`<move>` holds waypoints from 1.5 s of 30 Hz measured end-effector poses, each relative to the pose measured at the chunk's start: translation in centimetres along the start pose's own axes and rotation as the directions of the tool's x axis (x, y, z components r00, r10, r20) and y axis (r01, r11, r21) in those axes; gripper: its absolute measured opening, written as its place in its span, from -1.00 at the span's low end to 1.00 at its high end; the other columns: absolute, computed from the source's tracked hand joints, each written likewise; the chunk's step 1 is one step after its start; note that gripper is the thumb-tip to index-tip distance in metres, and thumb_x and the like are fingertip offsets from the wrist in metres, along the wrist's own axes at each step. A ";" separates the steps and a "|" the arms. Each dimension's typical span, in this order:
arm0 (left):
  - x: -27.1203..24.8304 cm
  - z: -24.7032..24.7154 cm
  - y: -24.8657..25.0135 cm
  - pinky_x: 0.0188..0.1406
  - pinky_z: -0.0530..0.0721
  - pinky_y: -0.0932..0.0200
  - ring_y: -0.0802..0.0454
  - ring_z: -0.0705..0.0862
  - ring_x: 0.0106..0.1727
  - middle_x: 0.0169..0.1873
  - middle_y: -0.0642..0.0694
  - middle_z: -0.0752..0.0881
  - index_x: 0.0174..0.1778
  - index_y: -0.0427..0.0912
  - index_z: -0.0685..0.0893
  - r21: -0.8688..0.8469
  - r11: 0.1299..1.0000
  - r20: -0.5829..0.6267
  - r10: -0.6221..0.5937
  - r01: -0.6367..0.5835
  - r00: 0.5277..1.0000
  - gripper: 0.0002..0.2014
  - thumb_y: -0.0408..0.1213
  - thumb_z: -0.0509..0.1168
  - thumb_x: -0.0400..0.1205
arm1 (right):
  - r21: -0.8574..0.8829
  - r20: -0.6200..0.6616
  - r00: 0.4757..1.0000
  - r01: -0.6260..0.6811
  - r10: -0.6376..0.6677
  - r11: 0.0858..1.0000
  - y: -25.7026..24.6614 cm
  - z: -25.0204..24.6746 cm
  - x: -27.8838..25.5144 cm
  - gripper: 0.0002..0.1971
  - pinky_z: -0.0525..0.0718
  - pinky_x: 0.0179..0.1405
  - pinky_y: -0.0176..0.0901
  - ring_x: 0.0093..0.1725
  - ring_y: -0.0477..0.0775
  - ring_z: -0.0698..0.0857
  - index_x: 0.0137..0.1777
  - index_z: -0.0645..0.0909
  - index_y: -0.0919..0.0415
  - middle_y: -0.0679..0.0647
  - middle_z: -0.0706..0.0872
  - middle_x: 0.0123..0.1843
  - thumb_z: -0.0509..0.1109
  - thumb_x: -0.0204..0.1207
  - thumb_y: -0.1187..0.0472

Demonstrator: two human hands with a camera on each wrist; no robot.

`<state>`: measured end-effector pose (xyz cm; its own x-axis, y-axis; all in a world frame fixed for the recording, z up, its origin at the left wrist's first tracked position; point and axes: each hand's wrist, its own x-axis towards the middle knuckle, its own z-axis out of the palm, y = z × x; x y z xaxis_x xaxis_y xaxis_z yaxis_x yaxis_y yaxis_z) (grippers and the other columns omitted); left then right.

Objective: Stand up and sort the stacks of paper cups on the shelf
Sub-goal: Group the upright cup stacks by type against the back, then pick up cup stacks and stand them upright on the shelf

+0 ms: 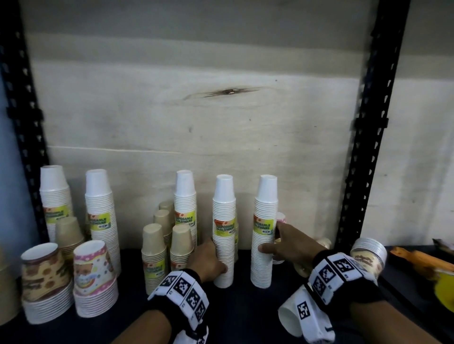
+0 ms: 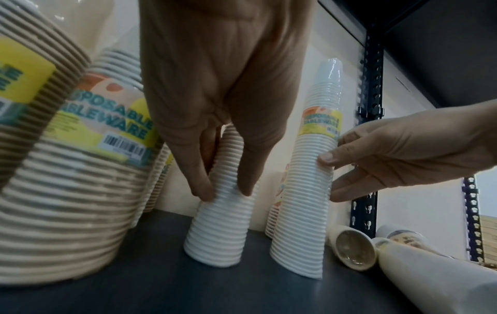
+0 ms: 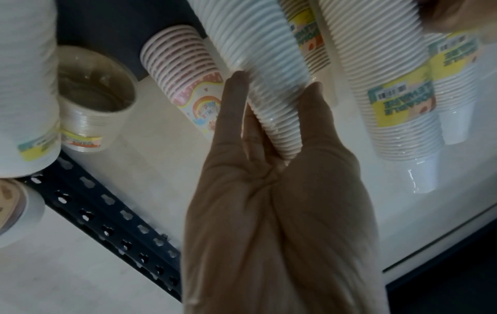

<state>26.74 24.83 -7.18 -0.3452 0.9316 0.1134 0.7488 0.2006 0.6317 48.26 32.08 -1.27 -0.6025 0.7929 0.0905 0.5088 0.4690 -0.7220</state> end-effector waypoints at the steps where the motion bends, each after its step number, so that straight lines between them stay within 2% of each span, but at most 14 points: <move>1: 0.1 0.0 0.0 0.40 0.54 -0.01 -0.13 0.58 0.40 0.40 -0.12 0.59 0.48 -0.15 0.37 0.000 1.000 0.000 0.002 -0.002 1.000 -0.24 -0.22 0.57 0.39 | -0.007 0.002 1.000 -0.001 0.001 1.000 0.0 0.2 0.2 -0.53 0.67 0.09 -0.24 0.12 -0.15 0.68 0.35 0.50 0.05 -0.12 0.72 0.16 0.55 0.48 0.20; 3: 0.2 0.1 0.0 0.40 0.54 0.02 -0.13 0.57 0.41 0.42 -0.14 0.58 0.50 -0.16 0.35 -0.009 1.000 0.003 0.002 -0.002 1.000 -0.25 -0.25 0.53 0.42 | -0.019 0.001 1.000 -0.004 0.004 1.000 0.0 0.5 0.7 -0.45 0.57 0.30 -0.15 0.23 -0.10 0.64 0.44 0.45 0.05 -0.09 0.69 0.27 0.54 0.48 0.17; 5: 0.2 0.3 -0.1 0.40 0.54 0.04 -0.14 0.56 0.41 0.42 -0.15 0.57 0.51 -0.16 0.34 -0.025 1.000 0.002 -0.004 0.004 1.000 -0.27 -0.28 0.50 0.44 | -0.003 0.012 1.000 0.009 -0.009 1.000 -0.1 0.8 1.0 -0.41 0.52 0.41 -0.07 0.30 -0.06 0.62 0.48 0.40 0.06 -0.07 0.67 0.33 0.53 0.49 0.20; 9: 0.2 0.6 0.0 0.42 0.52 0.01 -0.14 0.55 0.43 0.43 -0.14 0.56 0.52 -0.15 0.32 -0.063 0.998 -0.005 -0.008 0.008 1.000 -0.29 -0.28 0.46 0.45 | 0.013 0.039 0.999 0.021 -0.021 1.000 -0.4 1.3 1.5 -0.40 0.53 0.46 0.05 0.32 -0.04 0.64 0.47 0.39 0.08 -0.07 0.68 0.33 0.53 0.47 0.22; 12: 0.2 0.8 0.1 0.41 0.52 0.02 -0.14 0.54 0.44 0.44 -0.13 0.55 0.51 -0.17 0.34 -0.062 0.998 -0.032 0.009 -0.011 0.999 -0.25 -0.21 0.53 0.43 | 0.032 0.028 1.000 0.007 -0.008 0.999 -0.5 1.6 1.8 -0.40 0.56 0.44 0.11 0.30 -0.03 0.65 0.44 0.41 0.04 -0.06 0.70 0.30 0.54 0.43 0.19; 15: 0.2 0.8 0.2 0.43 0.50 0.03 -0.13 0.52 0.46 0.45 -0.14 0.54 0.51 -0.18 0.34 -0.055 0.998 -0.057 0.023 -0.026 0.998 -0.27 -0.19 0.52 0.47 | 0.068 0.021 1.000 -0.002 0.001 0.998 -0.7 1.6 1.8 -0.44 0.57 0.43 0.11 0.30 -0.02 0.65 0.44 0.42 0.06 -0.04 0.70 0.30 0.54 0.48 0.23; 20: 0.2 0.7 0.3 0.43 0.49 0.05 -0.15 0.53 0.46 0.46 -0.15 0.54 0.52 -0.19 0.32 -0.052 0.998 -0.037 0.028 -0.030 0.999 -0.31 -0.23 0.46 0.51 | 0.040 0.040 0.999 0.011 -0.012 0.999 -0.7 1.4 1.7 -0.43 0.51 0.48 0.13 0.35 -0.03 0.64 0.47 0.40 0.03 -0.07 0.68 0.35 0.51 0.50 0.18; 23: 0.3 0.7 0.3 0.44 0.49 0.02 -0.14 0.53 0.46 0.46 -0.14 0.54 0.54 -0.16 0.30 -0.066 0.997 -0.017 0.035 -0.036 0.999 -0.29 -0.23 0.45 0.49 | 0.039 0.047 0.999 0.025 -0.026 0.999 -0.6 1.4 1.8 -0.46 0.52 0.48 0.10 0.35 -0.03 0.63 0.48 0.39 0.09 -0.03 0.68 0.36 0.48 0.53 0.24; 28: 0.3 0.5 0.2 0.46 0.48 -0.01 -0.14 0.53 0.46 0.46 -0.13 0.54 0.55 -0.15 0.28 -0.057 0.998 -0.001 0.024 -0.024 1.000 -0.25 -0.20 0.46 0.47 | 0.087 0.044 0.999 -0.007 0.003 0.996 -0.3 1.6 2.2 -0.47 0.69 0.29 0.09 0.30 0.02 0.67 0.46 0.40 0.08 -0.01 0.70 0.32 0.48 0.52 0.26; 32: 0.2 0.4 0.3 0.46 0.47 0.03 -0.13 0.51 0.47 0.48 -0.12 0.52 0.57 -0.13 0.26 -0.053 0.998 0.014 0.026 -0.025 1.000 -0.26 -0.21 0.44 0.50 | 0.068 0.048 0.999 -0.008 0.005 0.998 0.2 1.6 2.6 -0.44 0.62 0.38 0.14 0.34 0.01 0.65 0.46 0.40 0.04 -0.06 0.70 0.33 0.50 0.49 0.18; 37: 0.0 0.3 0.6 0.46 0.46 0.05 -0.13 0.50 0.48 0.49 -0.13 0.51 0.57 -0.14 0.25 -0.044 0.999 0.026 0.006 -0.005 1.000 -0.29 -0.22 0.42 0.53 | 0.046 0.060 0.998 0.016 -0.018 0.999 0.3 1.5 2.4 -0.40 0.59 0.41 0.13 0.36 -0.01 0.64 0.52 0.32 0.03 -0.06 0.67 0.38 0.47 0.53 0.19; 41: -0.5 0.0 1.0 0.45 0.48 0.08 -0.13 0.52 0.47 0.48 -0.13 0.52 0.57 -0.15 0.29 -0.028 1.000 0.031 -0.001 0.002 1.000 -0.30 -0.23 0.42 0.53 | 0.011 0.067 0.998 0.017 -0.018 1.000 -0.1 1.4 2.0 -0.41 0.50 0.50 0.14 0.41 0.01 0.60 0.55 0.30 0.05 -0.03 0.63 0.43 0.44 0.57 0.18; 43: -0.7 -0.1 1.2 0.40 0.52 0.11 -0.14 0.55 0.44 0.45 -0.16 0.55 0.54 -0.20 0.36 0.011 1.000 0.037 -0.029 0.029 0.999 -0.35 -0.25 0.42 0.53 | -0.005 0.060 0.998 0.009 -0.009 1.000 -0.4 1.3 1.7 -0.44 0.46 0.52 0.08 0.40 -0.01 0.58 0.56 0.32 0.08 -0.02 0.62 0.45 0.42 0.60 0.20; 45: -1.1 -0.3 1.6 0.34 0.55 0.13 -0.14 0.58 0.41 0.41 -0.19 0.58 0.48 -0.26 0.42 0.062 0.996 0.044 -0.068 0.066 0.997 -0.41 -0.24 0.42 0.54 | -0.012 0.065 0.998 -0.006 0.006 1.000 -0.7 1.2 1.2 -0.46 0.50 0.43 -0.07 0.33 -0.05 0.58 0.56 0.34 0.09 -0.01 0.62 0.43 0.41 0.62 0.21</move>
<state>28.13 24.04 -6.09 -0.3707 0.9281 0.0364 0.7582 0.2797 0.5890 46.51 32.23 -1.51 -0.6381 0.7689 0.0409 0.5196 0.4692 -0.7141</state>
